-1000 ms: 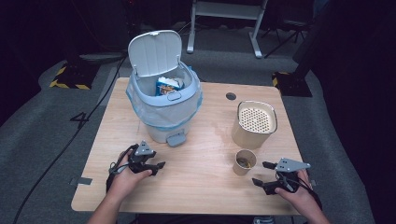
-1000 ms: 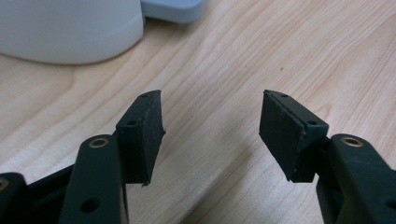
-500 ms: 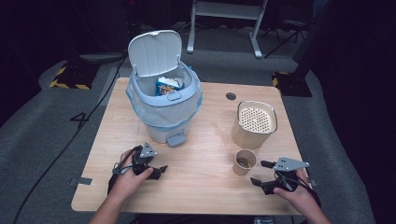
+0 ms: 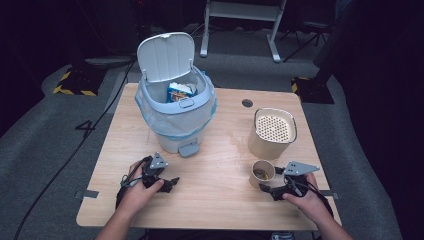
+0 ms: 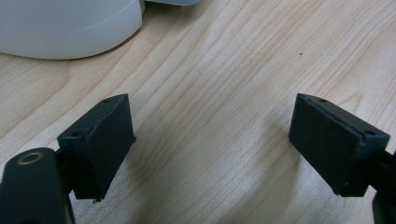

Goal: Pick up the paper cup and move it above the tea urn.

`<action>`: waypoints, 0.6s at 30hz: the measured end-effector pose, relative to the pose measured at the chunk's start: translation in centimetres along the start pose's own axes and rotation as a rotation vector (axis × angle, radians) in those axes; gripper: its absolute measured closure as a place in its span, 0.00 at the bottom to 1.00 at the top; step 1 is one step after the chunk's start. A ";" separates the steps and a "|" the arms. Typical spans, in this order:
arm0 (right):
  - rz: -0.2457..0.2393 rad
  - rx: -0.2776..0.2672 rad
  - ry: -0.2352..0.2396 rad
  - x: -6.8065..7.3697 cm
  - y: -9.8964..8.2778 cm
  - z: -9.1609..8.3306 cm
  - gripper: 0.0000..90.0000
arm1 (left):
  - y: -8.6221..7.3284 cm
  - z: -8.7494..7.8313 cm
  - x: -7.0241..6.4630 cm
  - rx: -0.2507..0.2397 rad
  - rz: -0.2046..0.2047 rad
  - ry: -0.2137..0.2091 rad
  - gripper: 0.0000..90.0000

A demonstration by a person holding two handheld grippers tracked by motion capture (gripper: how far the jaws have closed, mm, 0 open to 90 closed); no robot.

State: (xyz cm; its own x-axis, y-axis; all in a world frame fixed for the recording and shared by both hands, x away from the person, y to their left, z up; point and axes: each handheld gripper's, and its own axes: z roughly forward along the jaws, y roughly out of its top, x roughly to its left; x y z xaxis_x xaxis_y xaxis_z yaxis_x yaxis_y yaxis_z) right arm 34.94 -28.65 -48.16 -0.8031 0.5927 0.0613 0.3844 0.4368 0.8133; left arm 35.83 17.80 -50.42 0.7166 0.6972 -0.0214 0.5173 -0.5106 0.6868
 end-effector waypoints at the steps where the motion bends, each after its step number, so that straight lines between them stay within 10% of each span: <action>1: -0.003 0.003 0.006 0.0 0.1 0.3 0.23 | 0.0 0.0 0.0 0.000 0.000 0.000 0.16; 18: 0.039 -0.072 0.041 -0.6 -0.5 1.6 0.35 | 0.0 0.0 0.0 0.000 0.000 -0.001 0.16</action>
State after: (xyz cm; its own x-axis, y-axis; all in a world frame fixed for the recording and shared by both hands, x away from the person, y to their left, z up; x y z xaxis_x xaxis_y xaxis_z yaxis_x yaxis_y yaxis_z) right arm 35.94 -28.13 -49.56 -0.8068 0.5793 0.1165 0.3834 0.3632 0.8492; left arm 35.83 17.81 -50.42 0.7172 0.6966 -0.0220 0.5172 -0.5107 0.6868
